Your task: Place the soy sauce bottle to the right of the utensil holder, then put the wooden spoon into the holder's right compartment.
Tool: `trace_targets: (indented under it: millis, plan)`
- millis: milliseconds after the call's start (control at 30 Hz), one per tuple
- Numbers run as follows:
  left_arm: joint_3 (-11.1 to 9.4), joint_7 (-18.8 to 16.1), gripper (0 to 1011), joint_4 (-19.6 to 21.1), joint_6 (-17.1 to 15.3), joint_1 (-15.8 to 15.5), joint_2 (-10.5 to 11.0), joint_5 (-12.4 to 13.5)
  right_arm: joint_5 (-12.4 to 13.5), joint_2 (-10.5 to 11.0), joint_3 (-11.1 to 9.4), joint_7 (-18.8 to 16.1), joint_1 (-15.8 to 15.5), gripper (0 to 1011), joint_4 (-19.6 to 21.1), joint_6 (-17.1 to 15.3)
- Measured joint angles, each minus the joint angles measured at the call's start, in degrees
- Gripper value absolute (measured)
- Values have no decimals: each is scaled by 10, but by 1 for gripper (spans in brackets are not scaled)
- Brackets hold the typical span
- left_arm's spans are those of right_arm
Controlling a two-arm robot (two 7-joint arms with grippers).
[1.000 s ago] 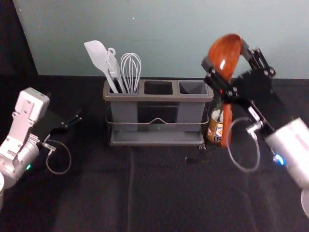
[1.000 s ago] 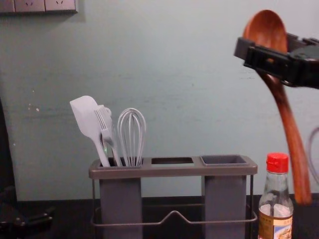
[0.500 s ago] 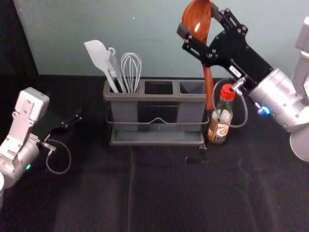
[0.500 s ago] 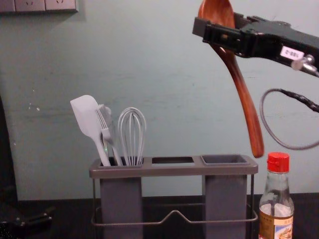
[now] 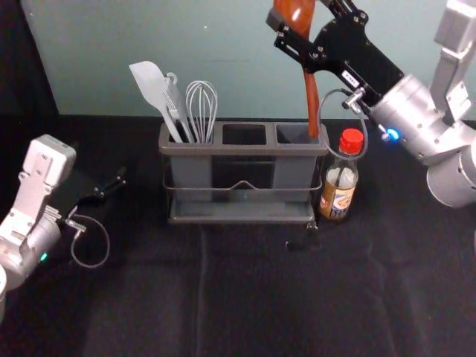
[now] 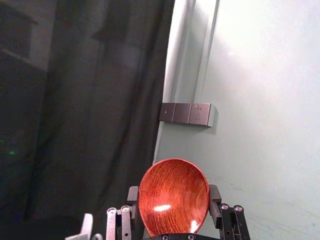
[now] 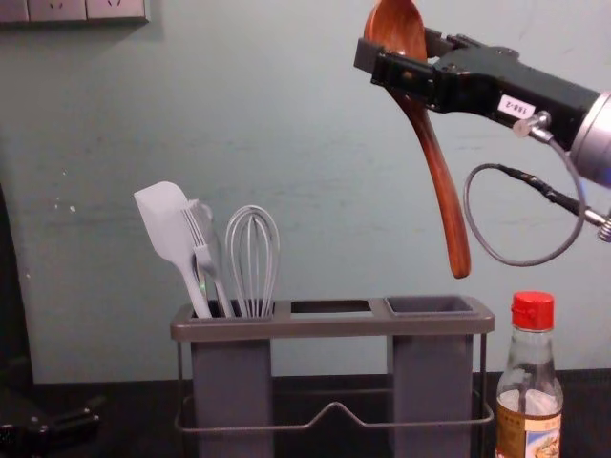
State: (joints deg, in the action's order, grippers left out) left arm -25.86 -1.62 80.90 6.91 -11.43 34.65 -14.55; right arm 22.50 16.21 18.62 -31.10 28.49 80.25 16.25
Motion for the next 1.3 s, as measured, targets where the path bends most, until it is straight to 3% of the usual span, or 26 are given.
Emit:
trace_targets:
  millis: [233,533,900,1300]
  plan:
    - [0,0,1005,0,0,0,0,0,-6,-18,11,-1,24,837,-51,34]
    - [0,0,1005,0,0,0,0,0,-24,-42,13,17,33,838,-92,59]
    - [0,0,1005,0,0,0,0,0,-51,-61,5,43,25,838,-124,85]
    - [0,0,1005,0,0,0,0,0,-62,-79,-2,45,0,838,-153,116]
